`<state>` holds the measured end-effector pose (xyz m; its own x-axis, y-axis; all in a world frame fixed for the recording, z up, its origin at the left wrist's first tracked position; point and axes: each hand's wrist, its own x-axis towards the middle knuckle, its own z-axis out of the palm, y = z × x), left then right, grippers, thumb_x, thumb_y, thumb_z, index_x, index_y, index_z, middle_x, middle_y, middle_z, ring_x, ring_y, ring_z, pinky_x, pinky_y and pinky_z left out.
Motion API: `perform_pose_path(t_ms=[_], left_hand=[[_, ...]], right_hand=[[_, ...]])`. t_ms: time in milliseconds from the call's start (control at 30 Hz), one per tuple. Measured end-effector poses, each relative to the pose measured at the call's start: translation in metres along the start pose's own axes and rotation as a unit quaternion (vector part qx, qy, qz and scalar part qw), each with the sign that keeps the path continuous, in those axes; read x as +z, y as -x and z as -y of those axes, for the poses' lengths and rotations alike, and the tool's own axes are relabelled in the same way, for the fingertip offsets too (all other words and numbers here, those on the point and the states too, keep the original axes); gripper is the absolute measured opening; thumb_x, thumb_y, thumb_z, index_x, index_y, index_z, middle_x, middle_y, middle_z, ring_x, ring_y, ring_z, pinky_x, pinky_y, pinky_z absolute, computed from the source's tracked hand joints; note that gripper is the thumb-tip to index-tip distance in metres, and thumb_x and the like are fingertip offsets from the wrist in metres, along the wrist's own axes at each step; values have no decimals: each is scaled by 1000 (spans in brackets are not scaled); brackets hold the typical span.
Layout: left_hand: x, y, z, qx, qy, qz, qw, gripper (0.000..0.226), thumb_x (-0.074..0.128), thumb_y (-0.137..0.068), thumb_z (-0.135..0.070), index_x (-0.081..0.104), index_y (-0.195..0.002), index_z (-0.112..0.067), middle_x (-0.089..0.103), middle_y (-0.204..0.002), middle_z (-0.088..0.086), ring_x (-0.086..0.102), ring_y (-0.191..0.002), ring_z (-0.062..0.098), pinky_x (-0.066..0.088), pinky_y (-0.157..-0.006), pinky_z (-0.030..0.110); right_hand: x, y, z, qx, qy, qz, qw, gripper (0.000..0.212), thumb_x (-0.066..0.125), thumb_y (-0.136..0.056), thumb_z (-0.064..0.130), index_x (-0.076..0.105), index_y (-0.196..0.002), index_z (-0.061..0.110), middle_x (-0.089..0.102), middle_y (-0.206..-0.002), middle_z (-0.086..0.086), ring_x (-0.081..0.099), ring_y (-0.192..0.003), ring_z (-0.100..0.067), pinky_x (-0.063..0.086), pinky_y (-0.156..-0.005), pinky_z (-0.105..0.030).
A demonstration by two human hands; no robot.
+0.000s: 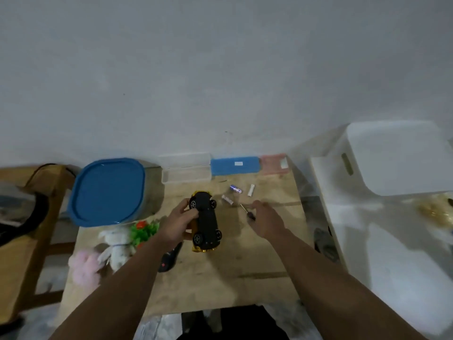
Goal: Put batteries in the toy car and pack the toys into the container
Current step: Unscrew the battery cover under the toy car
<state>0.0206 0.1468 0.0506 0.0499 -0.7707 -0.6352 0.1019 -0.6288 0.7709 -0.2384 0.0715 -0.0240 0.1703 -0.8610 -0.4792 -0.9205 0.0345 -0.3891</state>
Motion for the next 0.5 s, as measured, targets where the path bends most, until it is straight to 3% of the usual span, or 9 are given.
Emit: perform_pose_path(t_ms=[133, 267, 367, 500], left_hand=[[-16, 8, 8, 10, 40, -25, 999, 29, 55, -104, -16, 69, -128, -24, 76, -104, 8, 74, -91, 28, 60, -72, 46], [-24, 16, 4, 22, 82, -31, 996, 32, 56, -100, -15, 69, -129, -20, 75, -103, 8, 72, -89, 28, 60, -70, 44], [-26, 23, -5, 35, 88, -23, 995, 39, 59, -87, -21, 70, -125, -18, 74, -99, 8, 70, -87, 28, 59, -68, 41], [-31, 30, -18, 61, 79, -1, 995, 29, 56, -99, -15, 69, -125, -17, 74, -98, 5, 69, -89, 28, 57, -70, 39]], right_hand=[[22, 0, -7, -21, 58, -6, 998, 43, 57, -95, 27, 46, -137, 31, 48, -136, -7, 58, -113, -32, 49, -85, -39], [20, 2, -5, -16, 46, 17, 999, 36, 57, -92, 23, 52, -127, 24, 57, -123, -9, 61, -108, -34, 48, -81, -37], [10, 12, 4, 13, -41, 13, 999, 30, 65, -83, 26, 62, -112, 24, 67, -109, -3, 64, -104, -28, 46, -76, -30], [-12, 35, 34, 11, -198, -32, 980, 22, 68, -84, 19, 69, -106, 23, 70, -97, 2, 66, -88, -20, 45, -67, -26]])
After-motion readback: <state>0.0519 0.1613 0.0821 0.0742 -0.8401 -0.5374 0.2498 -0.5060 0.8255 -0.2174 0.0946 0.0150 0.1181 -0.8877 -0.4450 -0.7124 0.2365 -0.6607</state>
